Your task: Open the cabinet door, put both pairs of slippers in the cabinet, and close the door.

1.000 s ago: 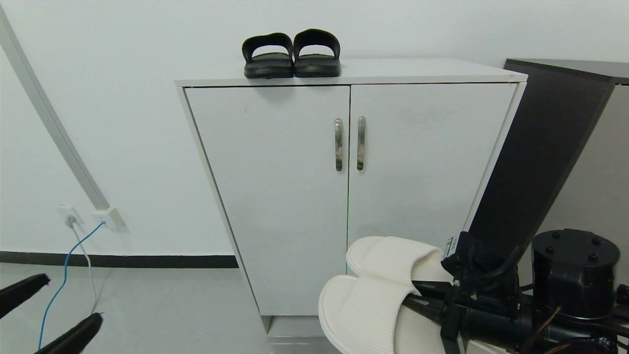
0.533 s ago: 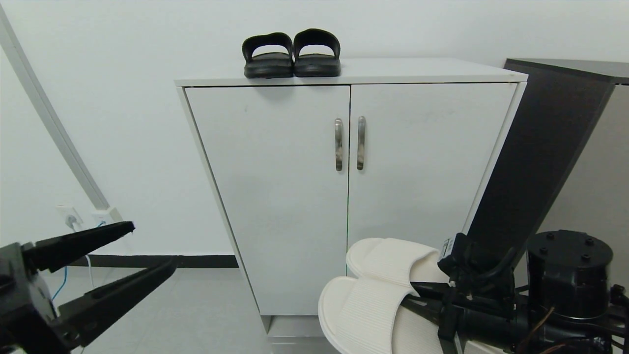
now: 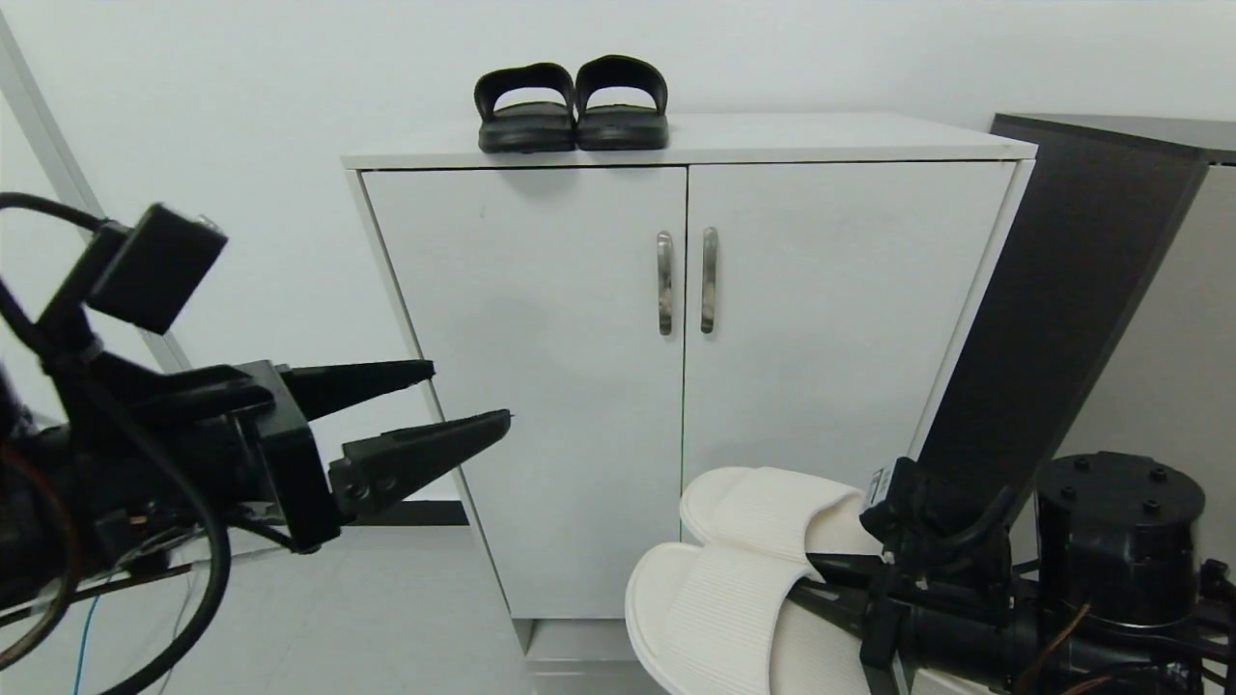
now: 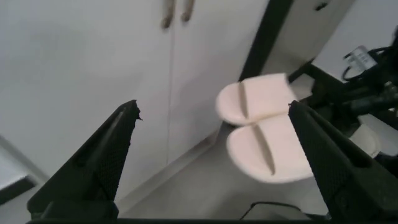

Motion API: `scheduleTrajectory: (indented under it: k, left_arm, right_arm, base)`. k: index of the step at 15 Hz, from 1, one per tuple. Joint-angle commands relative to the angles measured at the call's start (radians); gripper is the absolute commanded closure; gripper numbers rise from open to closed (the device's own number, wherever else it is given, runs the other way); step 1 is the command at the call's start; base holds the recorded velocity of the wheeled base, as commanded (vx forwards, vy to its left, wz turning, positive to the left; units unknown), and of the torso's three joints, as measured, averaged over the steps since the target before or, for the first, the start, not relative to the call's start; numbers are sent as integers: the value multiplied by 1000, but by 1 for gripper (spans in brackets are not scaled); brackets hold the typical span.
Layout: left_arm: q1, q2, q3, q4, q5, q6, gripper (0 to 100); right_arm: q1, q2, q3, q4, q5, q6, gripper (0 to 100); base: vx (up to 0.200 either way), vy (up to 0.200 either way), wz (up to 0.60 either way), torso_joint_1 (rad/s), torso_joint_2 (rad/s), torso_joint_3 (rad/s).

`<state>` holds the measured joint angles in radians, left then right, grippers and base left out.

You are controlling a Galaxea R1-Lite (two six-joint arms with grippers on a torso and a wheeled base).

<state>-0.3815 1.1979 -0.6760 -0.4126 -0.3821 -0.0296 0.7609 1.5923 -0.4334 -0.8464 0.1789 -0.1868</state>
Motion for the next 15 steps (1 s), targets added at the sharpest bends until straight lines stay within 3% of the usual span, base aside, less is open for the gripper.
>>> scheduleTrajectory:
  k: [1, 7, 9, 11, 15]
  left_arm:
    - [-43, 118, -39, -51, 6, -3, 0]
    - [-128, 262, -157, -80, 26, -7, 0]
    - [-146, 293, -188, -81, 26, -18, 0]
    - [-174, 350, -260, -80, 26, -64, 0]
    - [-194, 440, -384, -78, 19, -75, 0]
  right_arm:
    - [0, -2, 1, 0, 1, 0, 100]
    - [-2, 1, 2, 0, 1, 0, 100]
    - [-2, 0, 8, 0, 1, 0, 100]
    - [-2, -2, 16, 0, 1, 0, 100]
    - [-2, -2, 16, 0, 1, 3, 100]
  base:
    - [0, 0, 0, 0, 0, 0]
    - [0, 0, 0, 0, 0, 0]
    - [0, 0, 0, 0, 0, 0]
    - [0, 0, 0, 0, 0, 0]
    - [0, 0, 0, 0, 0, 0]
